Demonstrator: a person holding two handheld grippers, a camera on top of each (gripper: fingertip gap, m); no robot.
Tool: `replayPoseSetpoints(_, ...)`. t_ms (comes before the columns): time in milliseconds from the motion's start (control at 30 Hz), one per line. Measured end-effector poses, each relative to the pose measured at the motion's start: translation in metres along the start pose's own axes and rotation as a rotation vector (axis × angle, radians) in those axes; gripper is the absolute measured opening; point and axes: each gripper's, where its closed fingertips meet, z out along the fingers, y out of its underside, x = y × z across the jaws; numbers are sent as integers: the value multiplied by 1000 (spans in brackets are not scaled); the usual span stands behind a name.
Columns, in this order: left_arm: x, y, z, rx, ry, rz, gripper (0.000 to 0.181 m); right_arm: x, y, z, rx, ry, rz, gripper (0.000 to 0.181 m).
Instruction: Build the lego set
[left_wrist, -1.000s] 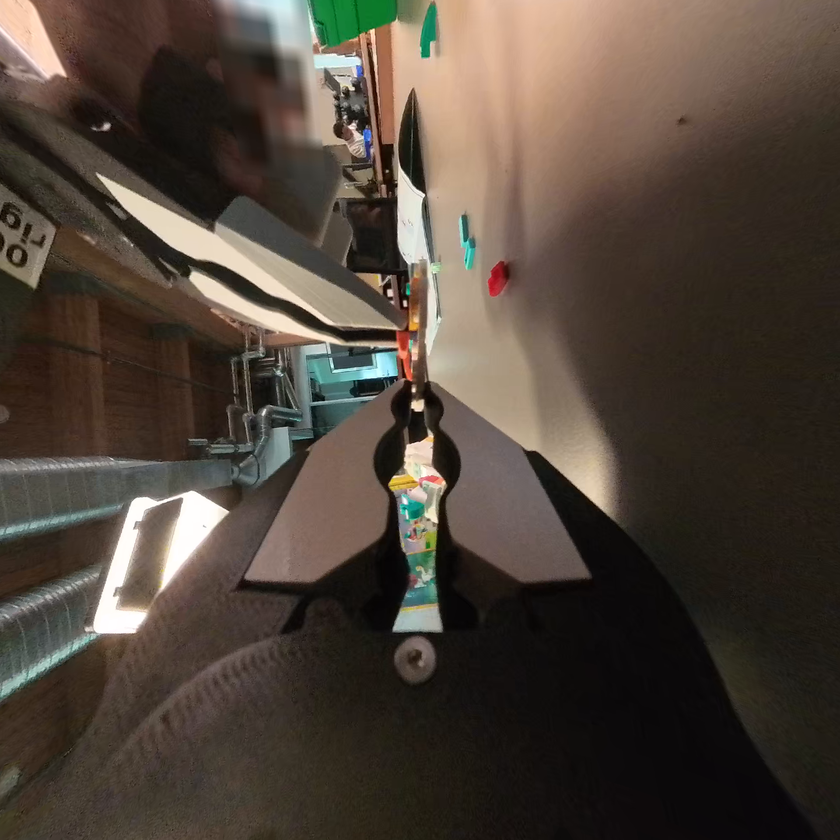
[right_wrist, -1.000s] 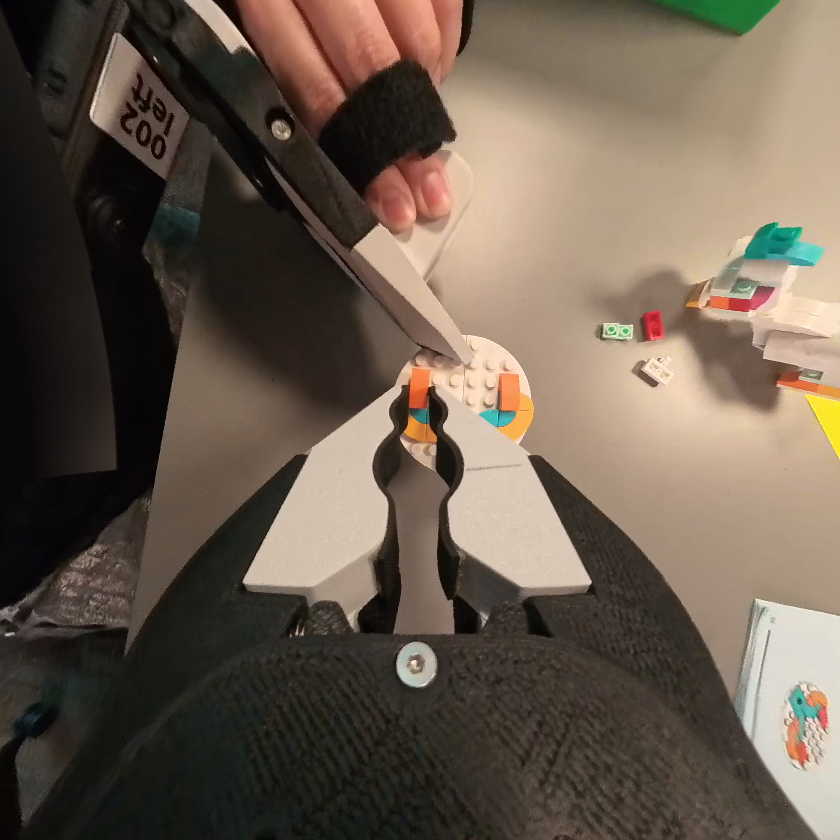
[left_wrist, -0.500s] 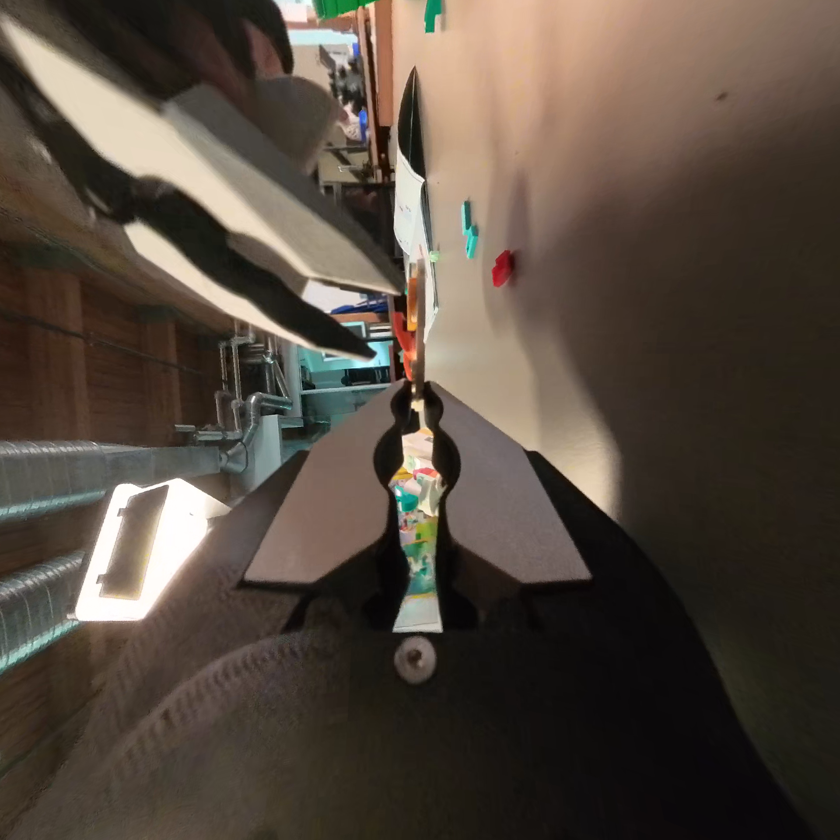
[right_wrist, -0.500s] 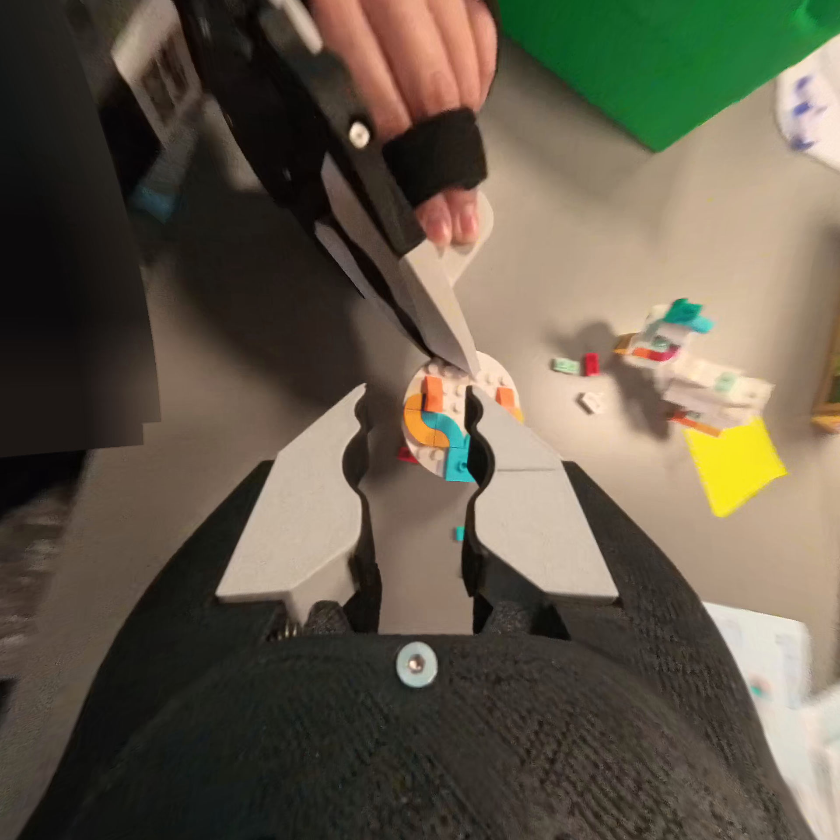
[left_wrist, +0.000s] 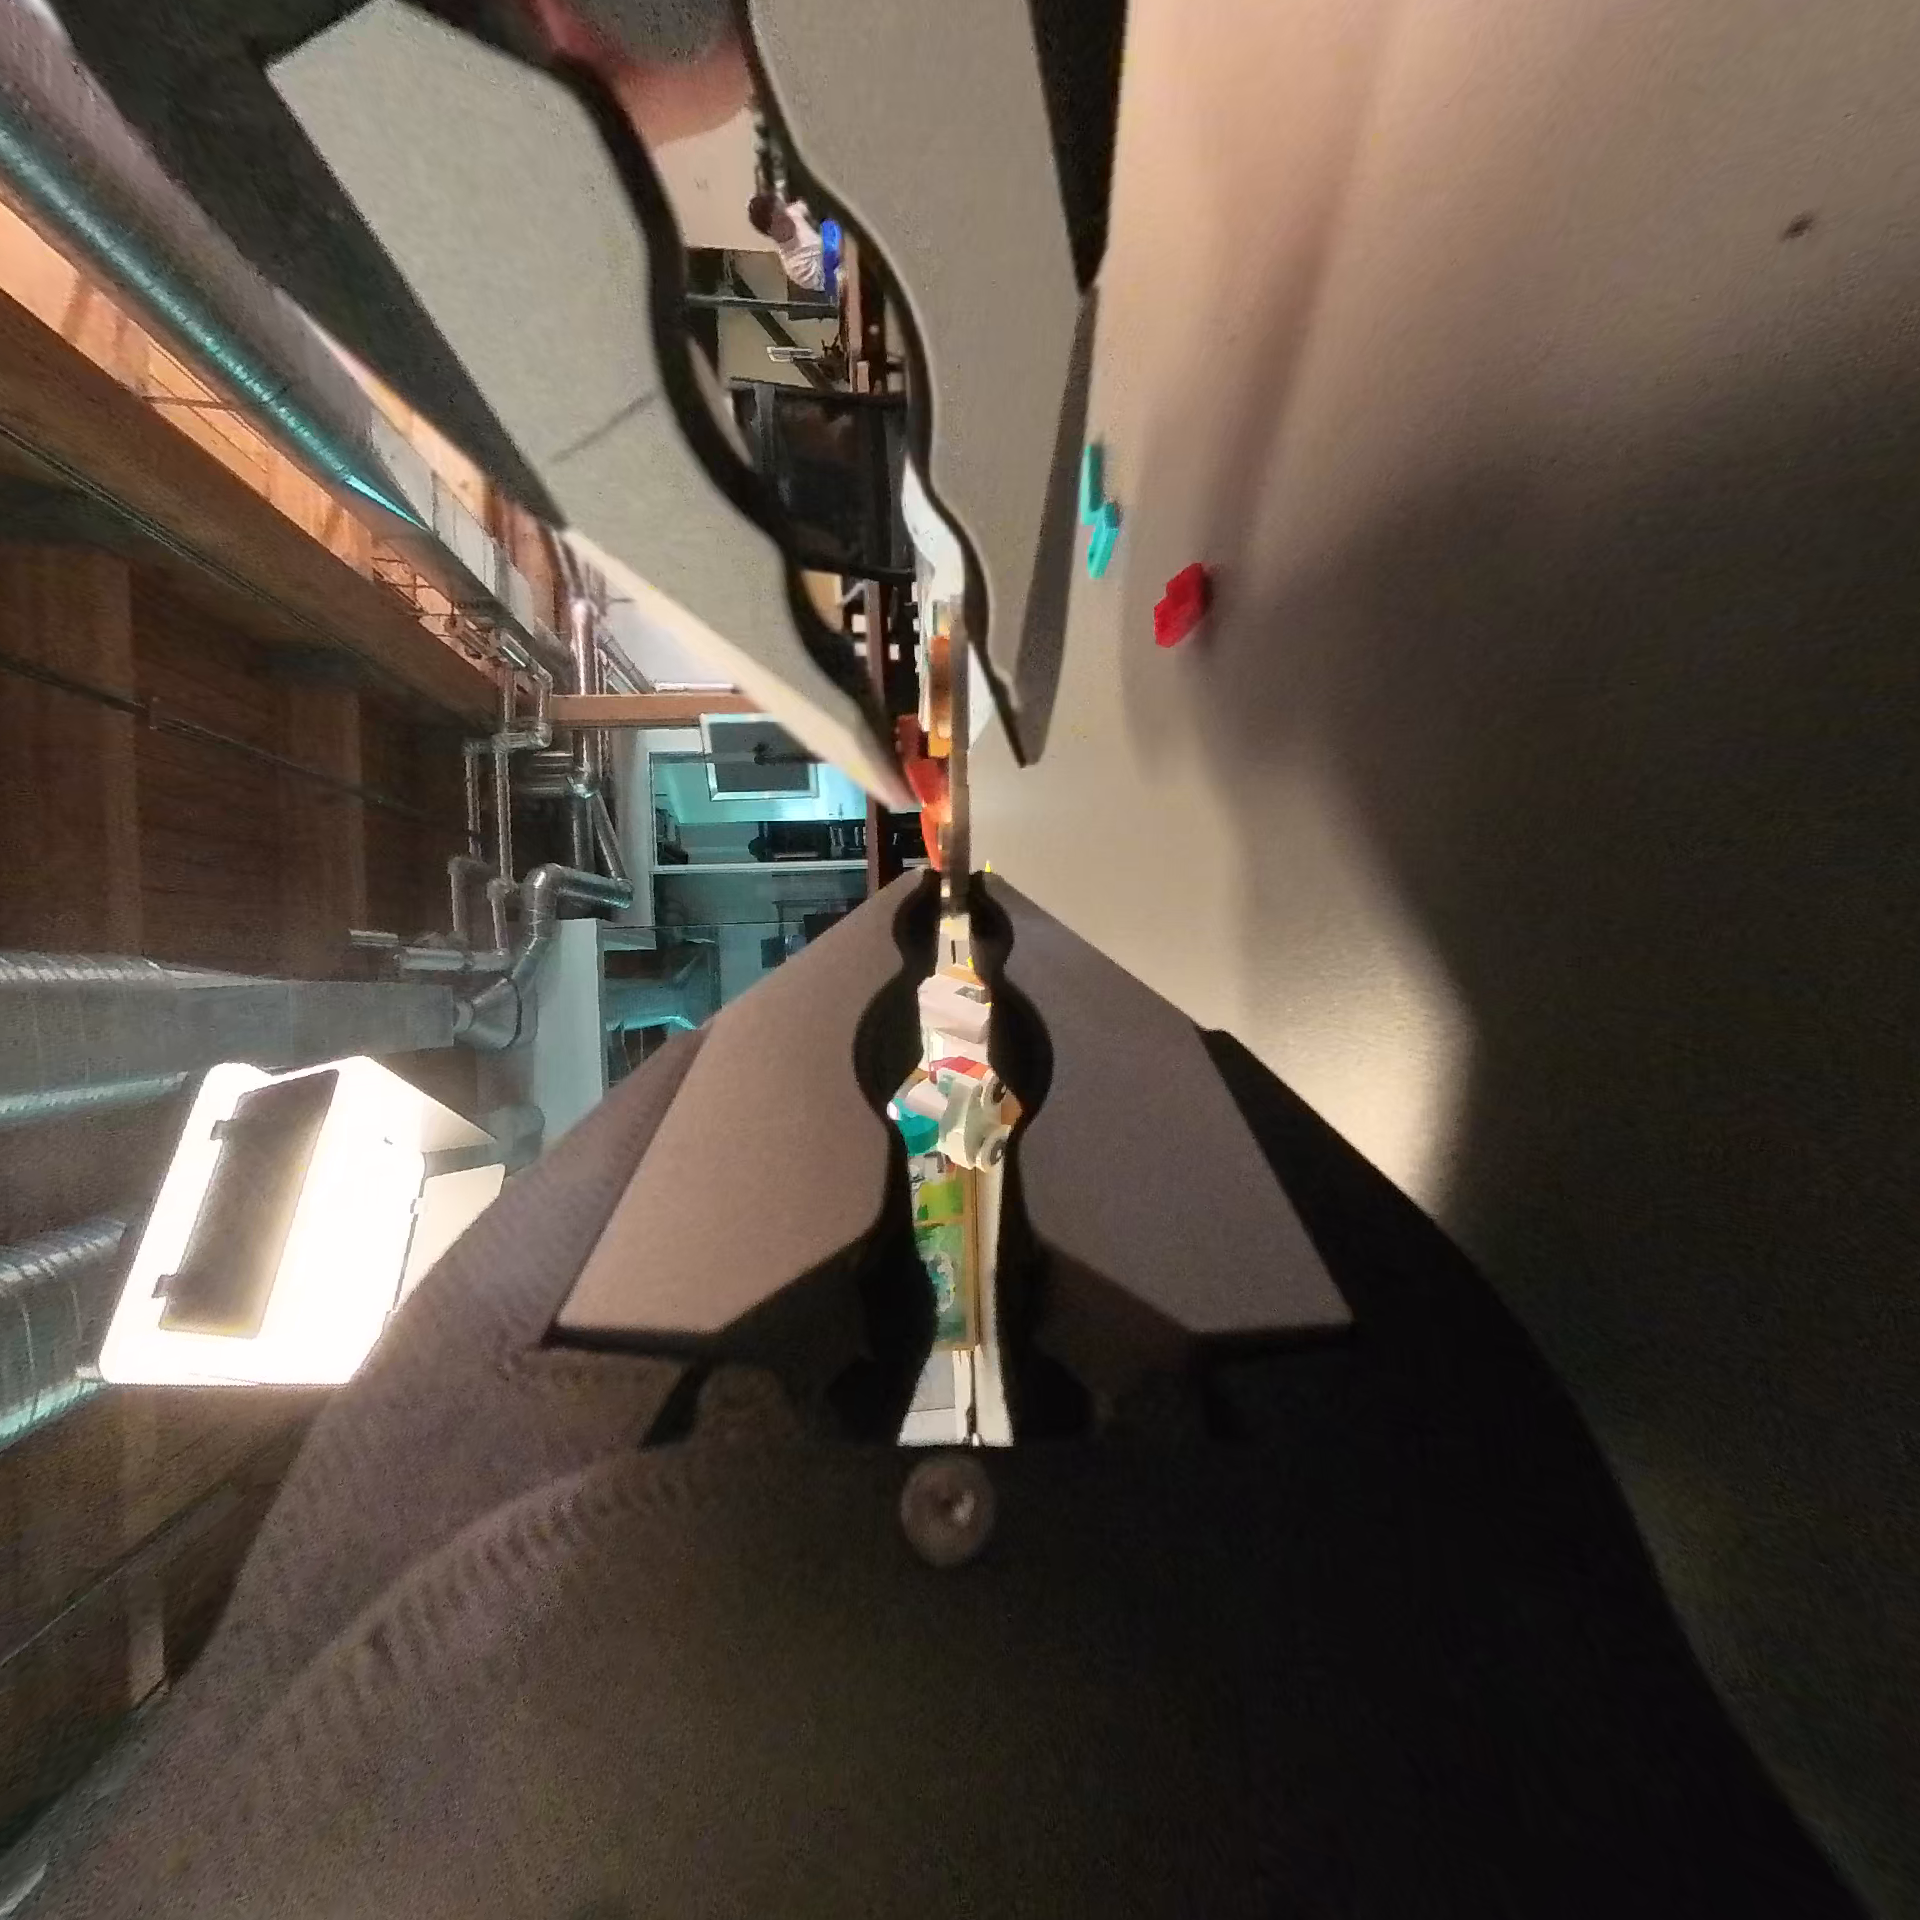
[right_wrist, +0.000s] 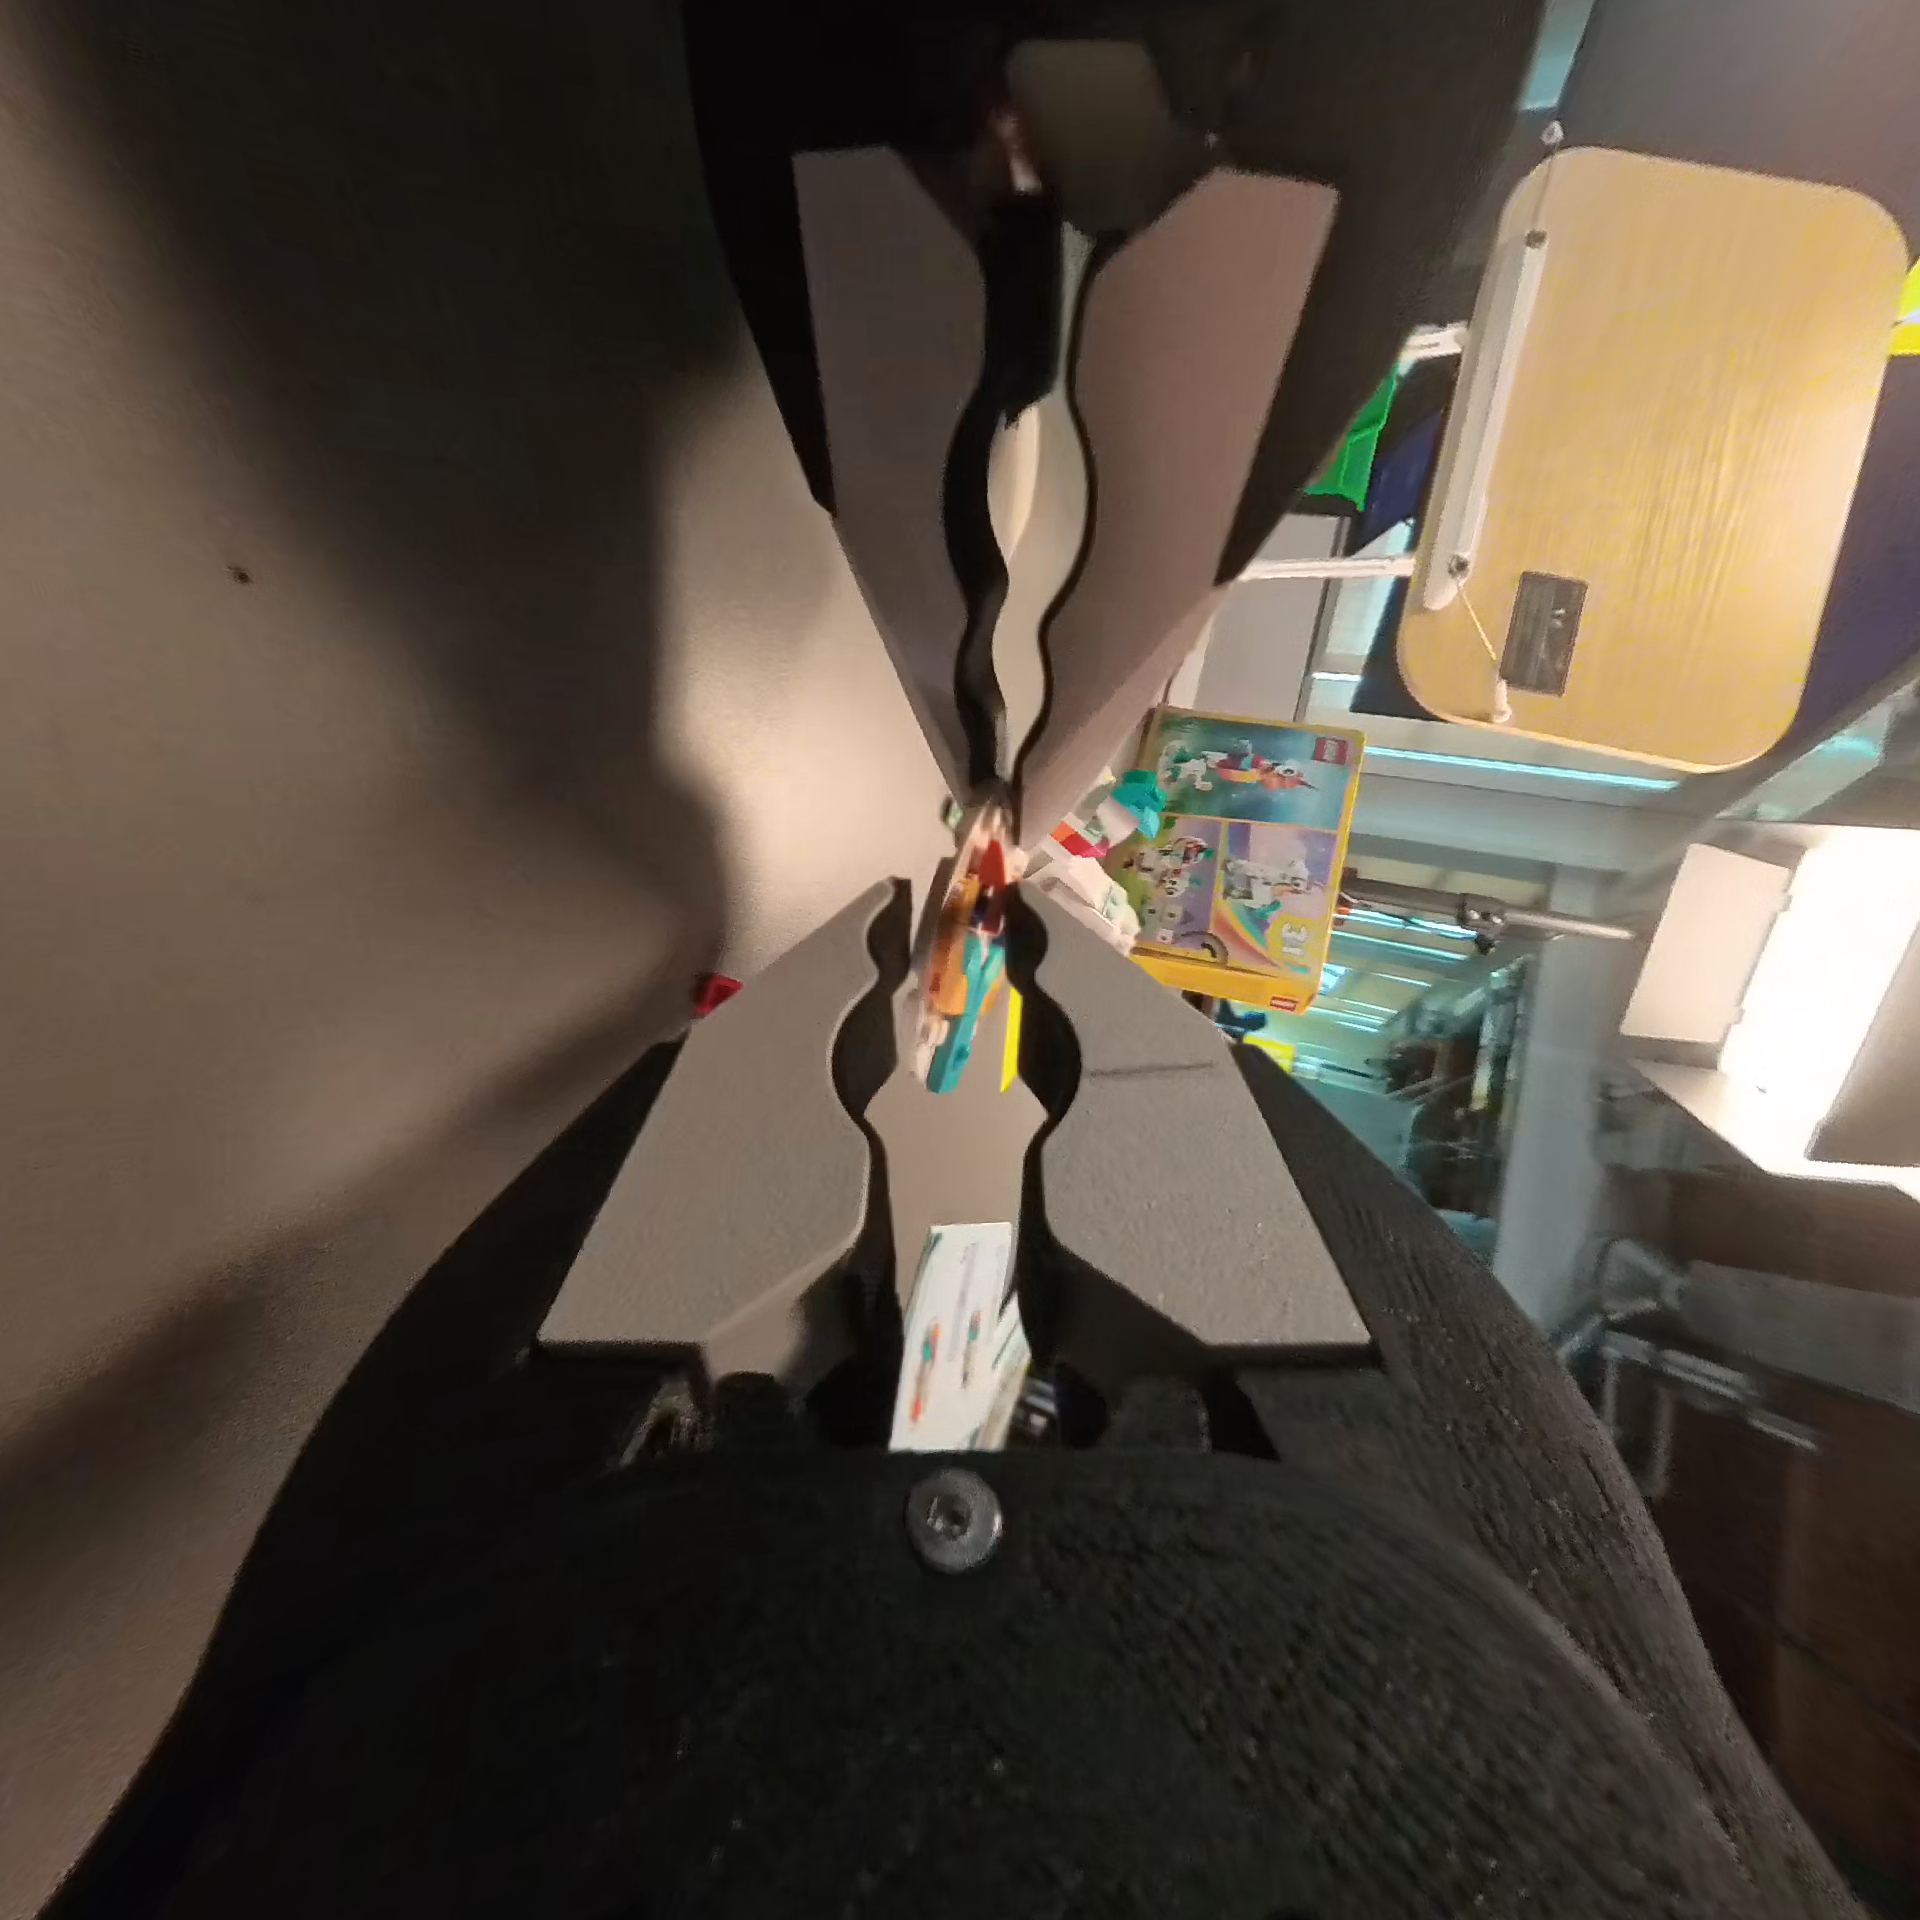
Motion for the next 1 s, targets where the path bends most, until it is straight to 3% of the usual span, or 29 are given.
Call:
replayPoseSetpoints(467, 9, 0, 0, -4, 66, -27, 5, 3, 3, 3, -54, 24, -148, 8)
replayPoseSetpoints(567, 9, 2, 0, -13, 60, -18, 5, 3, 4, 4, -33, 39, -102, 9)
replayPoseSetpoints(633, 3, 2, 0, -8, 34, -44, 4, 2, 3, 2, 3, 38, -30, 14)
replayPoseSetpoints(733, -1, 2, -2, 5, 23, -73, 4, -1, 23, 2, -47, 5, 99, 52)
replayPoseSetpoints(800, 0, 3, -2, 5, 21, -62, 4, 0, 36, 1, -65, 17, 161, 56)
replayPoseSetpoints(1000, 0, -3, -4, 48, 28, -92, 4, 10, 27, -5, 34, 152, 121, 32)
